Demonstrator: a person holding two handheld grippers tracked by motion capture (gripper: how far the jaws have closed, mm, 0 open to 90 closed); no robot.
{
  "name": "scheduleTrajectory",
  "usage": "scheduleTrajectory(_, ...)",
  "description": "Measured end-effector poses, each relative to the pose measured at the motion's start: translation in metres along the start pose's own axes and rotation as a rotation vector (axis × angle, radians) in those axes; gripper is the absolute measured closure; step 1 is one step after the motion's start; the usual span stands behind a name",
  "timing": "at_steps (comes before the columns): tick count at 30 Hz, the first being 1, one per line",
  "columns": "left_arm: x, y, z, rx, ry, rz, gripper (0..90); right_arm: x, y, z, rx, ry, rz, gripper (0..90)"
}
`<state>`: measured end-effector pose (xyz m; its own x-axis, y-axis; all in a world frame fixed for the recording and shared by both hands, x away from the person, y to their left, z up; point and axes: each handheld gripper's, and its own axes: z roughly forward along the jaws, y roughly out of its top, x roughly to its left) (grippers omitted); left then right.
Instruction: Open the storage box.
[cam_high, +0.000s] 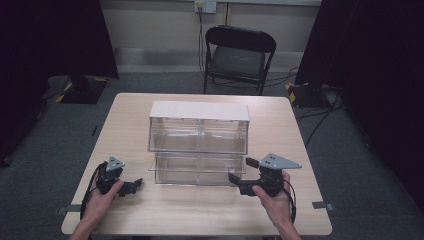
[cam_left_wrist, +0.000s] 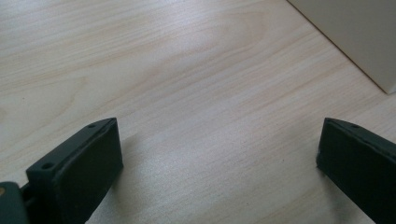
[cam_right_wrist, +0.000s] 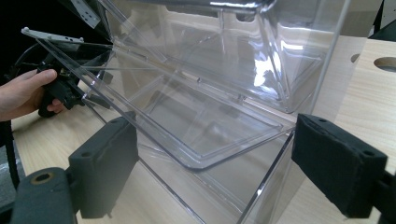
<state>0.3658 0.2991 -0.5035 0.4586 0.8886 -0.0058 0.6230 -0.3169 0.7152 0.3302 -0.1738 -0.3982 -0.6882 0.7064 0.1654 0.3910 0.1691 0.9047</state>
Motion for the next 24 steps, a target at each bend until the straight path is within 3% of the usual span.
scheduleTrajectory(24,0.000,0.000,0.000,0.000,0.000,0.000,0.0,-0.002,0.015,0.000,-0.027,0.000,-0.008,16.8)
